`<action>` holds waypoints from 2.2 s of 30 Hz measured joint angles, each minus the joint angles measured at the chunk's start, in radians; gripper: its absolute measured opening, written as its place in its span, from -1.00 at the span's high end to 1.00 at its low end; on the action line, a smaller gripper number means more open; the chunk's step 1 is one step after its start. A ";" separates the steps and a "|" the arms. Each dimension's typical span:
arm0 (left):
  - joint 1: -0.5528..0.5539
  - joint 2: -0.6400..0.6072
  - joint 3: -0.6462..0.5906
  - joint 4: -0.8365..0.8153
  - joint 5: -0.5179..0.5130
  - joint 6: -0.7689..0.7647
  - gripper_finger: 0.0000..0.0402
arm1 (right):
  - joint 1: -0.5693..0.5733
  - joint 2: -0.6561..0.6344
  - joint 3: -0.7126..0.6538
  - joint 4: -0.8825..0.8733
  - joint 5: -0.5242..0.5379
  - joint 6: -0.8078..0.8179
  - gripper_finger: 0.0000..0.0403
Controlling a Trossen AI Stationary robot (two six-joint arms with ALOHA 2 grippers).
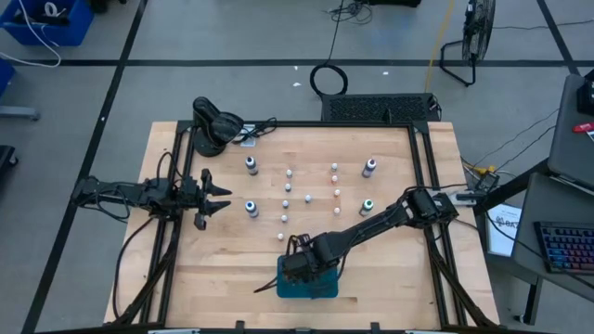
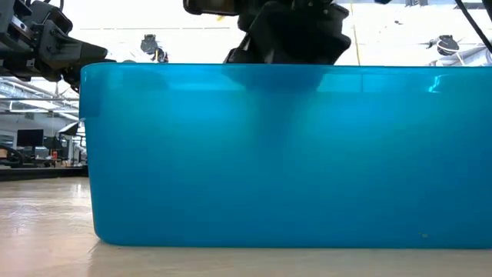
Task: Pick & Place food coloring
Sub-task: Put the small purple coloring bottle into the blue bin
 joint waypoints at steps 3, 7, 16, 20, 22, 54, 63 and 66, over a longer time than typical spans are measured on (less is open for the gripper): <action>0.000 0.000 0.000 0.000 0.000 0.000 0.24 | 0.000 -0.001 -0.049 0.083 0.043 0.023 0.72; 0.000 0.000 0.000 0.000 0.000 0.000 0.24 | -0.003 0.000 -0.117 0.161 0.052 0.074 0.72; 0.000 0.000 0.000 0.000 0.000 0.000 0.24 | -0.001 -0.006 -0.192 0.276 0.103 0.133 0.72; 0.000 0.000 0.000 0.000 0.000 0.000 0.24 | 0.013 -0.010 -0.193 0.299 0.104 0.134 0.64; 0.000 0.000 0.000 0.000 0.000 0.000 0.24 | 0.022 -0.011 -0.193 0.310 0.104 0.134 0.63; 0.000 0.000 0.000 0.000 0.000 0.000 0.24 | 0.063 -0.049 -0.196 0.206 -0.008 0.269 0.67; 0.000 0.000 0.000 0.000 0.000 0.000 0.24 | 0.063 -0.049 -0.204 0.136 0.023 0.296 0.70; 0.000 0.000 0.000 0.000 0.000 0.000 0.24 | 0.063 -0.049 -0.204 0.109 0.022 0.315 0.69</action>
